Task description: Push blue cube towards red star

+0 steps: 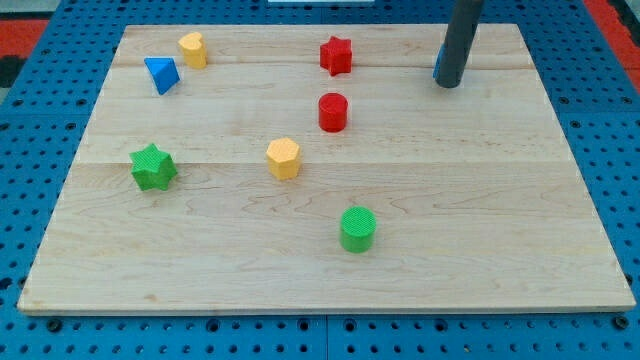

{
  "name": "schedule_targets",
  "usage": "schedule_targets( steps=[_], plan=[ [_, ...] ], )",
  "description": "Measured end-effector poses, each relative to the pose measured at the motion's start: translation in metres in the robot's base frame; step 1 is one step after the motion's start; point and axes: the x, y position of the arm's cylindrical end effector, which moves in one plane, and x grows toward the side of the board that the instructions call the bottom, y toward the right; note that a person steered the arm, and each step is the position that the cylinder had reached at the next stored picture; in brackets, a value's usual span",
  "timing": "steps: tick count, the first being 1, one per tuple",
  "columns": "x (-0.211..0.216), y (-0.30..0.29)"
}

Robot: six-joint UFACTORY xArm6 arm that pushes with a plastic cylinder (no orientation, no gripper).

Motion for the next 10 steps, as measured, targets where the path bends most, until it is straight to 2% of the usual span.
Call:
schedule_targets(
  steps=[1,3,4,5,6,7,9,10],
  plan=[
    [0.02,0.004],
    [-0.036,0.004],
    [-0.005,0.02],
    [-0.032,0.072],
    [-0.093,0.058],
    [-0.106,0.036],
    [-0.069,0.035],
    [-0.086,0.065]
  ],
)
